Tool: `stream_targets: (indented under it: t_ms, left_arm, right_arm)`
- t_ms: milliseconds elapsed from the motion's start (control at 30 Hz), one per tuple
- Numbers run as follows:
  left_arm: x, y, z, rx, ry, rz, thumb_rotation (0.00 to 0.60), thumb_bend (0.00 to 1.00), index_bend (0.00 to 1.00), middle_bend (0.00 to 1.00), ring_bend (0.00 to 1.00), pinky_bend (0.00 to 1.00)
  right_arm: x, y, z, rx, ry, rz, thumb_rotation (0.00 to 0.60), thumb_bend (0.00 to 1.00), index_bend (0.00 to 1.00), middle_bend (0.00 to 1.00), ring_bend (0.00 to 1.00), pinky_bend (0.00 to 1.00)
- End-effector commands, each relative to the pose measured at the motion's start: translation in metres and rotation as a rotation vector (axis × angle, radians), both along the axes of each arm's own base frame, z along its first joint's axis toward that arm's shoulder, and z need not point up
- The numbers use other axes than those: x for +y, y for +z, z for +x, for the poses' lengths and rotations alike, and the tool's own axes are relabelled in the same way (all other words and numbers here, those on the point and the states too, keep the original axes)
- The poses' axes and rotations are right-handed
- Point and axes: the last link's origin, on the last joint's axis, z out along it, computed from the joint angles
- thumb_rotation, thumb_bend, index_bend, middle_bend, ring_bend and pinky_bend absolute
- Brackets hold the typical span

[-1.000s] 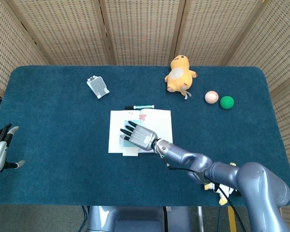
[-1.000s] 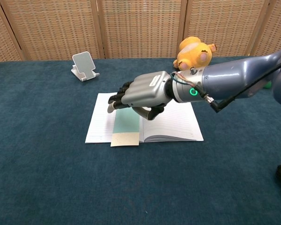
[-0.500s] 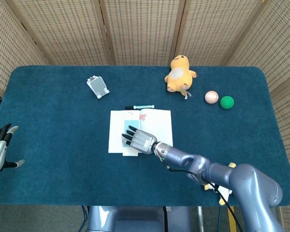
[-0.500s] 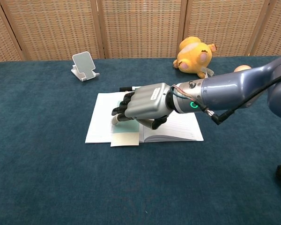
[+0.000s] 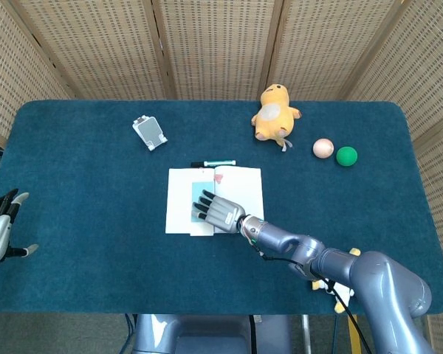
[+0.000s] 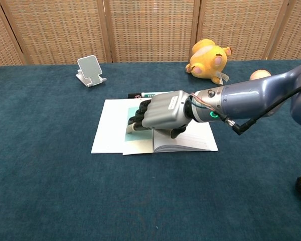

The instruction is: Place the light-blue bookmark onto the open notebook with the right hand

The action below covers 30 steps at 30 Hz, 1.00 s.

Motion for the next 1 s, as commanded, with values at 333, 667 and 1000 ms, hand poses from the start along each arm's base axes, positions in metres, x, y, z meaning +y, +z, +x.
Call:
stream_targets:
  t_ms: [333, 667, 1000]
  left_arm:
    - [-0.0010, 0.0012, 0.0002, -0.004, -0.004, 0.003, 0.600, 0.00, 0.00, 0.00, 0.00, 0.00]
    - [-0.0016, 0.0019, 0.0001, -0.007, -0.005, 0.005, 0.600, 0.00, 0.00, 0.00, 0.00, 0.00]
    - [-0.0014, 0.0017, 0.0001, -0.008, -0.002, 0.006, 0.600, 0.00, 0.00, 0.00, 0.00, 0.00]
  right_arm:
    - [-0.0042, 0.0015, -0.0017, 0.013, -0.004, -0.021, 0.600, 1.00, 0.00, 0.00, 0.00, 0.04]
    - [-0.0008, 0.0001, -0.0012, 0.019, 0.007, -0.019, 0.600, 1.00, 0.00, 0.00, 0.00, 0.04]
    - [-0.0021, 0.0017, 0.0005, 0.012, 0.012, -0.031, 0.600, 1.00, 0.00, 0.00, 0.00, 0.04]
